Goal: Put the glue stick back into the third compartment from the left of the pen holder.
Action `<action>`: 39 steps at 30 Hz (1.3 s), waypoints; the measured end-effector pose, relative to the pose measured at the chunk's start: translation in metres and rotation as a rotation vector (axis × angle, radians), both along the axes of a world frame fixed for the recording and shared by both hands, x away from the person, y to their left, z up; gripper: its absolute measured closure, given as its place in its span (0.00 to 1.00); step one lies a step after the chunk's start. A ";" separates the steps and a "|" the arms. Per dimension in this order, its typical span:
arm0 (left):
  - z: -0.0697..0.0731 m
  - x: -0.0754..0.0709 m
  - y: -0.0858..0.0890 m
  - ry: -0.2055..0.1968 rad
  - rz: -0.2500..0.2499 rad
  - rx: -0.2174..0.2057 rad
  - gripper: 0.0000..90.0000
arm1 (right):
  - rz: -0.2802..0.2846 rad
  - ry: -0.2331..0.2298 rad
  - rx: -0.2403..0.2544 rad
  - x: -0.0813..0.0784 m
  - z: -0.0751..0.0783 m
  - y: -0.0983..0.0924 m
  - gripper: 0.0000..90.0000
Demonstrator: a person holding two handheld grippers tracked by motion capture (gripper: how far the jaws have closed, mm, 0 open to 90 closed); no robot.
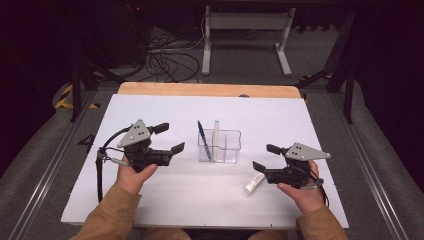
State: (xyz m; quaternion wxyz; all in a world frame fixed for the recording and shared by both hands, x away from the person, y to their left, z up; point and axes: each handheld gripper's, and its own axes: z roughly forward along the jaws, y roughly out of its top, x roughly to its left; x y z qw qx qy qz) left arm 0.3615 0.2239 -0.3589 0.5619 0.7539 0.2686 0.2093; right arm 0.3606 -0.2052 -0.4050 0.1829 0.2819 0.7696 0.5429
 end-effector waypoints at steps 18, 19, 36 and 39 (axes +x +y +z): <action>-0.004 -0.009 0.008 0.021 0.020 0.012 0.20 | 0.013 -0.012 -0.037 0.000 0.007 0.002 0.23; -0.004 -0.009 0.009 0.019 0.022 0.013 0.20 | 0.014 -0.012 -0.038 0.000 0.007 0.002 0.24; -0.006 -0.030 -0.018 0.077 0.058 0.061 0.13 | -0.033 -0.014 -0.040 0.003 0.009 -0.006 0.24; -0.009 -0.034 -0.029 0.078 0.064 0.079 0.12 | -0.043 -0.009 -0.041 0.004 0.009 -0.006 0.24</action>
